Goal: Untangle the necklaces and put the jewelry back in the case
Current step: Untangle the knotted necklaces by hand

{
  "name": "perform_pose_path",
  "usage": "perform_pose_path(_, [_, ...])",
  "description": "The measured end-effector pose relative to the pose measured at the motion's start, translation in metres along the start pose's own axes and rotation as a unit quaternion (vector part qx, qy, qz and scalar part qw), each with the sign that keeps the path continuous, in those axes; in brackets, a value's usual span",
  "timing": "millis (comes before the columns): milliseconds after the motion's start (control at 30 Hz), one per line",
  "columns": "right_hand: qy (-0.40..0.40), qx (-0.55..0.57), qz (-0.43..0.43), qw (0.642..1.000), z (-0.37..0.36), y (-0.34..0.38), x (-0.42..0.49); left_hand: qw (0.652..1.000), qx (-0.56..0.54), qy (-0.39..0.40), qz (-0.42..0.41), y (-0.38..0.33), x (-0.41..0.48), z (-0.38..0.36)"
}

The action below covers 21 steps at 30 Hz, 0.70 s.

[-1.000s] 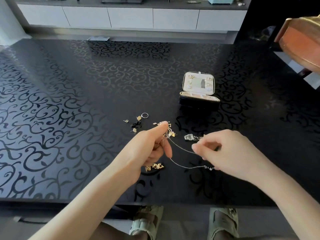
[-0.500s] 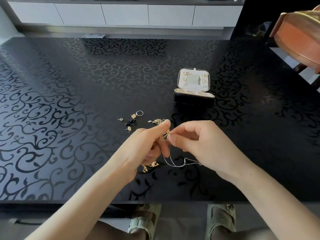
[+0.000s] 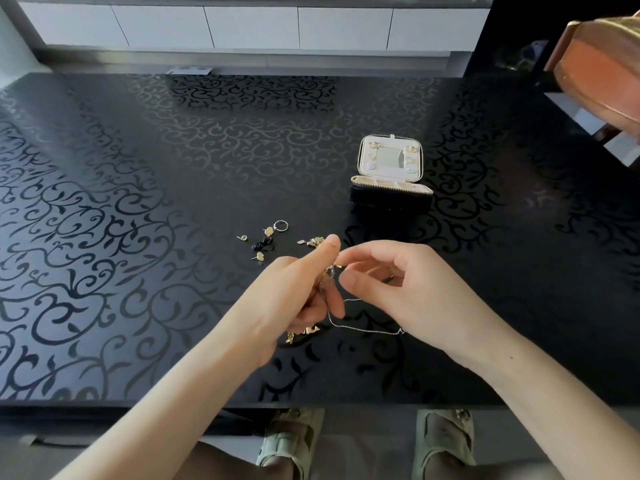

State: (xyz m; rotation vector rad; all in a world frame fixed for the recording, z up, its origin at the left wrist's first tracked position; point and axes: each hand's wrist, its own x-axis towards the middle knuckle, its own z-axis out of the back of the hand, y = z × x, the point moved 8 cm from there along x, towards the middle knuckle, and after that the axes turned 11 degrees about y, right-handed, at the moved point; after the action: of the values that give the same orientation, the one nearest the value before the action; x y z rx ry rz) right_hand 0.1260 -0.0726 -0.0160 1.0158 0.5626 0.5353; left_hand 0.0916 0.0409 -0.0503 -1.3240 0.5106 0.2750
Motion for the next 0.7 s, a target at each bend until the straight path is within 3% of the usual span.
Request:
perform_pose_path(200, [-0.032,-0.049,0.03,0.998,0.0,0.008,0.0,1.0,-0.008,0.008,0.01,0.0,-0.001,-0.005])
perform_pose_path(367, [0.026,-0.033,-0.001,0.999,0.003,0.0,0.0,1.0,0.009,-0.022,0.007,0.001,-0.001,0.003])
perform_pose_path(533, [0.034,0.053,-0.023,0.998,0.006,-0.012,-0.001,0.998,0.03,-0.05,0.0,0.004,0.0,0.009])
perform_pose_path(700, [0.063,0.154,-0.063,0.984,-0.001,-0.023,0.001,1.0,0.0,-0.025,0.005,0.012,0.001,0.008])
